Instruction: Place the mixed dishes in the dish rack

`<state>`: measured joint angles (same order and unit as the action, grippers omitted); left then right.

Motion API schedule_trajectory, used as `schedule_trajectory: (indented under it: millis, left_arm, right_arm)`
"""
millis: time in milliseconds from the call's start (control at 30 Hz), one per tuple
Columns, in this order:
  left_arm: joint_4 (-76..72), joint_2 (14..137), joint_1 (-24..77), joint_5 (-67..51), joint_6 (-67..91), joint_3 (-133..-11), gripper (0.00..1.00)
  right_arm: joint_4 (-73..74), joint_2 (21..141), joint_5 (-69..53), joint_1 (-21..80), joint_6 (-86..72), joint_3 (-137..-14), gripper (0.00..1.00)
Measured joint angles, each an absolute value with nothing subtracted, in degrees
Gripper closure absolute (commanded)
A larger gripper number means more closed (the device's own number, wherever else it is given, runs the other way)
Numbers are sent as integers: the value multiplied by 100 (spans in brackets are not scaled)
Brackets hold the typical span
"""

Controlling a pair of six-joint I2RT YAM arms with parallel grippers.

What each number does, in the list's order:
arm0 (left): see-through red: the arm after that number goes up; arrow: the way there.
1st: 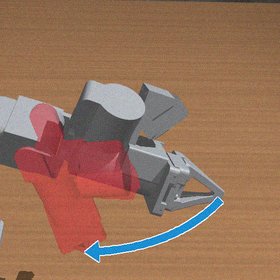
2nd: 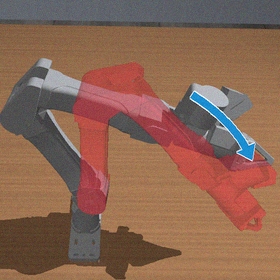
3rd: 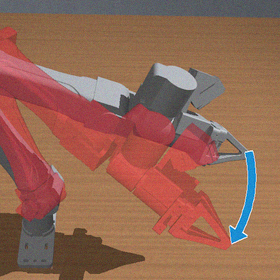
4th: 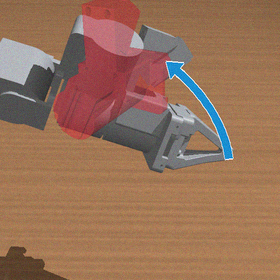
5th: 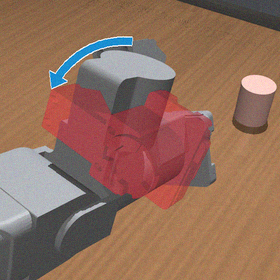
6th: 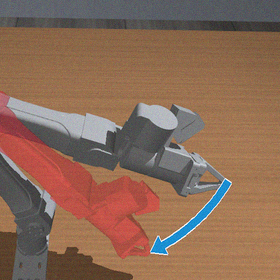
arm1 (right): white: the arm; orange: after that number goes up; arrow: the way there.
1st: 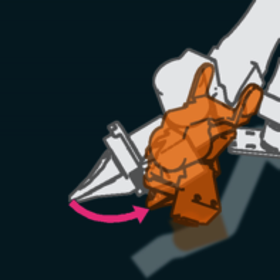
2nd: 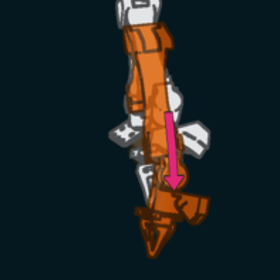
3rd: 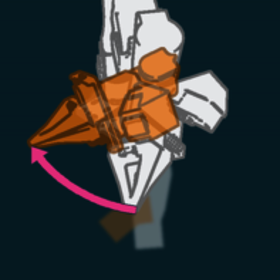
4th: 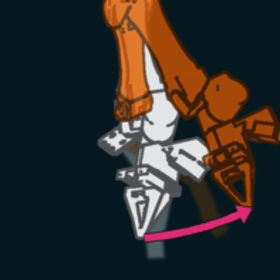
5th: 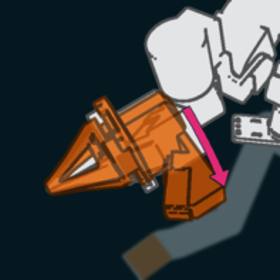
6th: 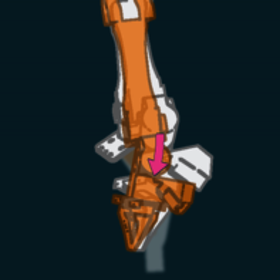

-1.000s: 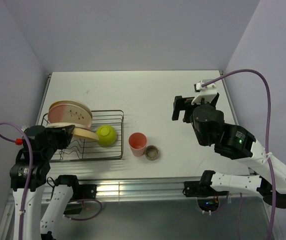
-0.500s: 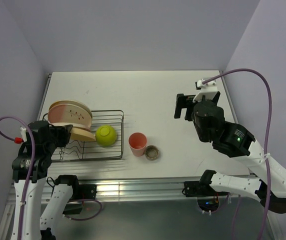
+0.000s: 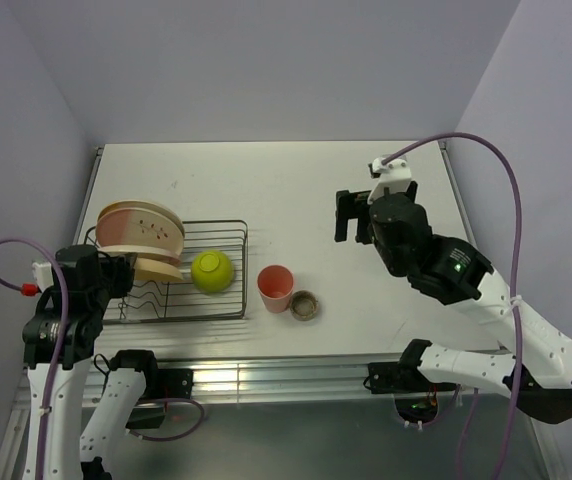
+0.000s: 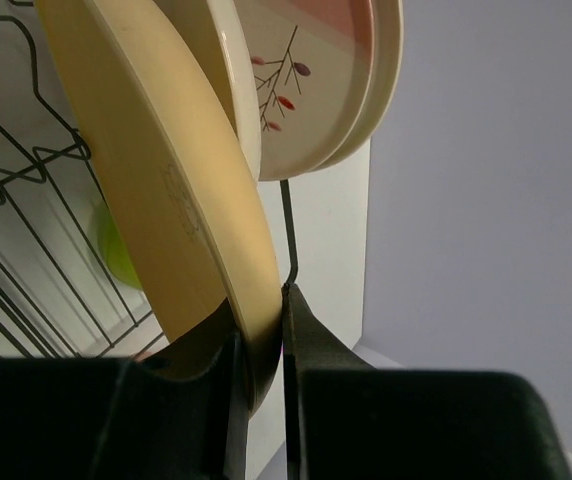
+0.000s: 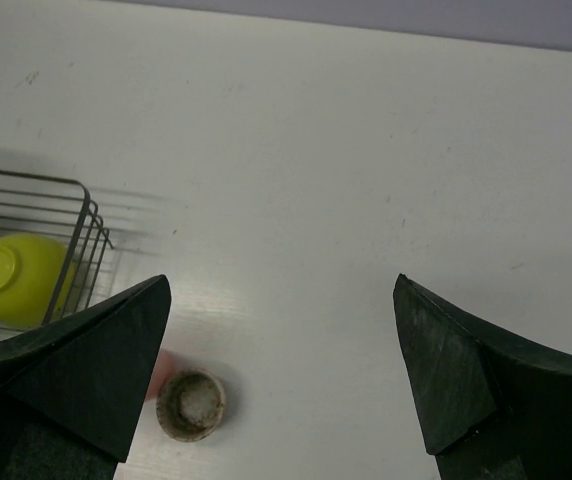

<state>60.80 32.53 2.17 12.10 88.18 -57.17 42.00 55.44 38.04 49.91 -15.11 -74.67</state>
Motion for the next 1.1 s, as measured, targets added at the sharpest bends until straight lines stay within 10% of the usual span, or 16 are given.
schedule_trajectory:
  millis: [167, 567, 1100]
  left_arm:
    - [6093, 3339, 217, 1413, 8906, -5607, 95]
    - [6925, 3450, 217, 1726, 9070, -5269, 2]
    - [7065, 4182, 217, 1131, 8547, -6580, 1]
  right_arm:
    - [4431, 5881, 3304, 4984, -1712, -7467, 0]
    - [4866, 6663, 1979, 4956, -1905, -7487, 0]
    - [5041, 7067, 631, 4847, -2364, -6722, 4]
